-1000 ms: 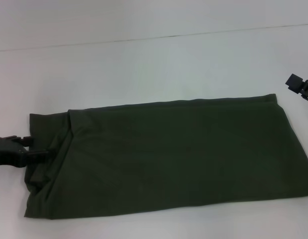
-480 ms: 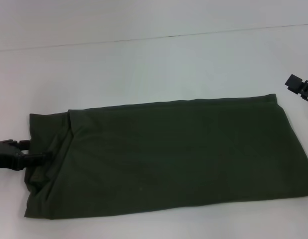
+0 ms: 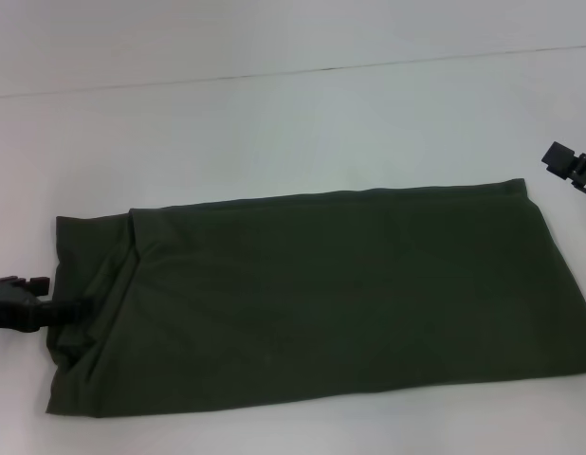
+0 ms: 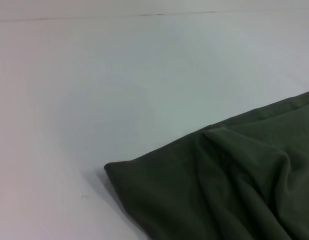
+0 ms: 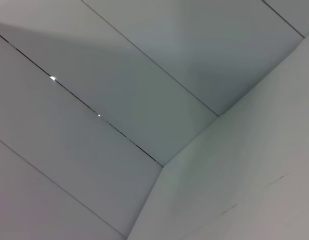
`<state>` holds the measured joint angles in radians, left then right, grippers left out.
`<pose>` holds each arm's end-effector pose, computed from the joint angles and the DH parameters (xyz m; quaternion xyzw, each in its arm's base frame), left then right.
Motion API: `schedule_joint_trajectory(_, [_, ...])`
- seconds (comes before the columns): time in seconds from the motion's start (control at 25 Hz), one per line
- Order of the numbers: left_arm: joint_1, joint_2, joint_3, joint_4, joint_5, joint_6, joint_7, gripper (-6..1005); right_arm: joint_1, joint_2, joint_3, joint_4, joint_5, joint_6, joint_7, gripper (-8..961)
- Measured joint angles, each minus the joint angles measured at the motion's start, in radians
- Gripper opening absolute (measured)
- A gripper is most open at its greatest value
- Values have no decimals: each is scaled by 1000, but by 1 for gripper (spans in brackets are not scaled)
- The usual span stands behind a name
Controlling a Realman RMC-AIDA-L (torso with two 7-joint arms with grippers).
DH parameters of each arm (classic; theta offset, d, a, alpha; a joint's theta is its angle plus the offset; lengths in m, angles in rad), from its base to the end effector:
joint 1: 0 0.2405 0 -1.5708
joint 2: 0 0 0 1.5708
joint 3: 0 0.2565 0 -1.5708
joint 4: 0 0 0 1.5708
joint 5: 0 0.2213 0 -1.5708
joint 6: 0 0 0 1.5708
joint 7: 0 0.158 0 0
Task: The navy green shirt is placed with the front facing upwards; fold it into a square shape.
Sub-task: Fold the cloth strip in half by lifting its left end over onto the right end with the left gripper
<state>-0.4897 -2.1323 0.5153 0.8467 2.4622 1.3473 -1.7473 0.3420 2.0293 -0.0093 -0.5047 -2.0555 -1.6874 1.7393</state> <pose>-0.3434 0.3414 0.0083 -0.8794 -0.4109 -0.0620 0.2325 0.3636 0.2772 0.0621 -0.6848 0.5182 0.4571 0.2315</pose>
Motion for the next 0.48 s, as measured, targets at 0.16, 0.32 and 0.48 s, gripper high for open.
schedule_joint_trajectory(0.16, [0, 0, 0, -3, 4, -2, -1, 839, 0, 0, 0, 0, 0, 0, 0, 516])
schedule_joint_trajectory(0.32, [0, -1, 0, -5, 10, -4, -2, 840, -1, 0, 0, 0, 0, -1, -1, 516])
schedule_joint_trajectory(0.48, [0, -1, 0, -5, 10, 4, -2, 840, -1, 0, 0, 0, 0, -3, 0, 516])
